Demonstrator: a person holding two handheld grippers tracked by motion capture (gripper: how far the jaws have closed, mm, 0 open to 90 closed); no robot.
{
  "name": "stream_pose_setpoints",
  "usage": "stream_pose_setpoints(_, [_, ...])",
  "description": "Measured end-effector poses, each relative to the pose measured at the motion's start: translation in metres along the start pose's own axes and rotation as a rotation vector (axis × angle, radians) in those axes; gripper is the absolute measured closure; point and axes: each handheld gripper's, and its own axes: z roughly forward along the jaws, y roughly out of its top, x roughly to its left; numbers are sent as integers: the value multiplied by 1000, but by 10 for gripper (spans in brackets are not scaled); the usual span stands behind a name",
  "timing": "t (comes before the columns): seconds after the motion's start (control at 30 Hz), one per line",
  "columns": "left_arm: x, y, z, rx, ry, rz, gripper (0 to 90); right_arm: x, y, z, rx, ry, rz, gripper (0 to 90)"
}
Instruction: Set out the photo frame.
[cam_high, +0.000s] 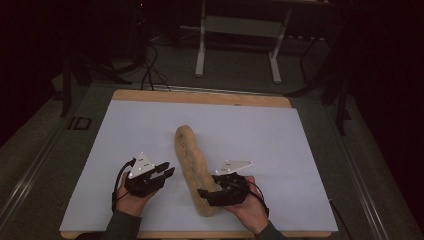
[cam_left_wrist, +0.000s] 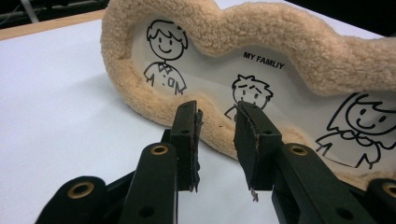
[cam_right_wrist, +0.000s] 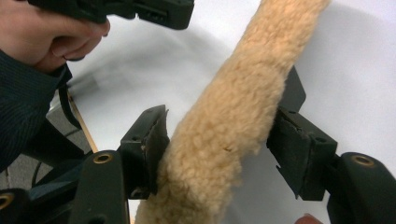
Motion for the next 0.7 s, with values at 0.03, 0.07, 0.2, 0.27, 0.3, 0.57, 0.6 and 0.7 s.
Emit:
stream_pose_setpoints(0.03, [0,0,0,0,1,0,701,1,-1,1,6,-2,-3,369])
stream_pose_setpoints(0.07, [0,0,0,0,1,-1,702,1,-1,3,14,-1,-2,363])
stream_pose_setpoints(0.2, [1,0,0,-1,1,-3,701,1,-3,8,35,-10,-6,379])
stream_pose_setpoints(0.27, [1,0,0,-2,0,-5,702,1,-3,8,33,-3,-8,414])
stream_pose_setpoints(0.3, [1,0,0,-2,0,-5,702,2,-3,7,33,-1,-10,431])
stream_pose_setpoints(0.57, [3,0,-1,-4,5,-9,702,2,-3,4,35,-9,-21,466])
stream_pose_setpoints(0.6, [3,0,-1,-4,6,-10,702,2,-3,4,37,-13,-27,471])
stream_pose_setpoints(0.7, [4,0,-1,-4,7,-11,702,1,-3,2,40,-18,-35,484])
